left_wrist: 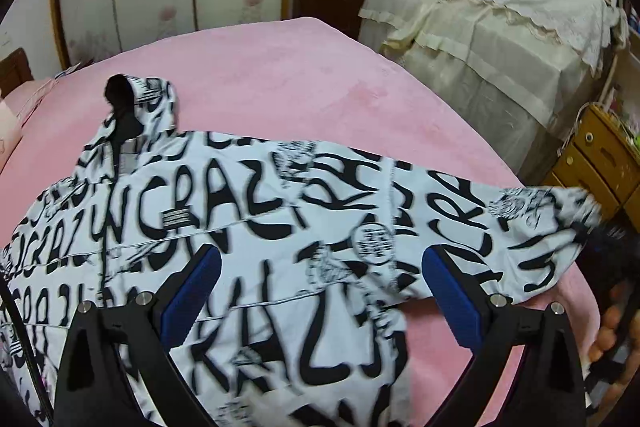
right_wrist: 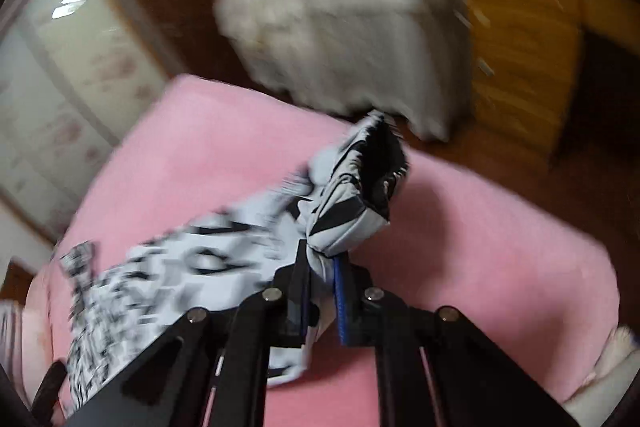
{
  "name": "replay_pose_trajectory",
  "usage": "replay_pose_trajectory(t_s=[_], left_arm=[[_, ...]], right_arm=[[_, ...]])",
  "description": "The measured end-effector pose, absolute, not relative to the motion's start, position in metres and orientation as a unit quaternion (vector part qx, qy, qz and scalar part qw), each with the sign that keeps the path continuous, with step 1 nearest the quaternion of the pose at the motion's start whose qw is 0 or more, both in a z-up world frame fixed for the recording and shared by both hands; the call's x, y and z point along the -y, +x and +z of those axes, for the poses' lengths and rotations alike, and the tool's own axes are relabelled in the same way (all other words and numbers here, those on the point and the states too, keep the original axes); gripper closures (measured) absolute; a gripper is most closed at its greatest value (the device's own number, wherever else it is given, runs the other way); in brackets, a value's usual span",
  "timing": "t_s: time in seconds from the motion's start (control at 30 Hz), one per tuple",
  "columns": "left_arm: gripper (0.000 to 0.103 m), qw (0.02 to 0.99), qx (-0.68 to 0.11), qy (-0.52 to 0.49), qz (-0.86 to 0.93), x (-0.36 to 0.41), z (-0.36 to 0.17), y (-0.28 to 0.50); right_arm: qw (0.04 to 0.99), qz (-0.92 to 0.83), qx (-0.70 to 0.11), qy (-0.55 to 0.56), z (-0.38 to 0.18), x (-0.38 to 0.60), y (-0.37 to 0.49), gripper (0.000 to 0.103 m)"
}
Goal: Fold large clothes
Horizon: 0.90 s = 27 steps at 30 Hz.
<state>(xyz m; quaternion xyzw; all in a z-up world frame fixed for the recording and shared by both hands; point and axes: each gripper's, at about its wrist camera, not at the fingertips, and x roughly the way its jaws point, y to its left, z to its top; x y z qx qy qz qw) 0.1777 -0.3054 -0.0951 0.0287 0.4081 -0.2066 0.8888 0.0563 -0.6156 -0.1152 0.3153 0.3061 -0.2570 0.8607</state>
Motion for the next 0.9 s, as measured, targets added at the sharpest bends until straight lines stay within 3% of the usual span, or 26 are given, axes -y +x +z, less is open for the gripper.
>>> replay_pose_trajectory(t_s=[0.17,0.27,0.4,0.63,0.73,0.77,0.8,0.87,0.9], left_arm=[[0.003,0.884,-0.420,-0.022,-0.205,0.243,-0.087,0.184],[0.003,0.888,-0.414,-0.041,-0.195,0.204,-0.087,0.183],[0.003,0.885,-0.428,-0.045,-0.178,0.168,-0.106,0.188],[0.003,0.844,-0.496,-0.079,-0.189,0.139,-0.166,0.203],[0.003,0.823,-0.513,-0.110,-0.217,0.142,-0.182,0.207],[0.003,0.818,-0.516,-0.117,-0.224,0.143,-0.185,0.208],[0.003,0.811,-0.519,-0.129,-0.239,0.146,-0.187,0.210],[0.003,0.798,-0.522,-0.148,-0.262,0.152,-0.192,0.212],[0.003,0.790,-0.525,-0.161,-0.274,0.156,-0.194,0.213]], right_arm=[[0.928,-0.122,-0.270,0.226,-0.041,0.518,0.092,0.093],[0.944,-0.046,-0.283,0.166,-0.032,0.449,0.122,0.093],[0.935,-0.001,-0.344,0.084,-0.076,0.368,0.163,0.088],[0.893,0.005,-0.450,0.005,-0.181,0.312,0.181,0.085],[0.894,0.012,-0.449,0.002,-0.178,0.316,0.166,0.084],[0.897,0.020,-0.441,0.003,-0.173,0.317,0.159,0.077],[0.900,0.032,-0.435,0.007,-0.168,0.320,0.152,0.059],[0.905,0.040,-0.424,0.007,-0.155,0.321,0.143,0.037],[0.909,0.036,-0.416,-0.001,-0.152,0.316,0.142,0.035]])
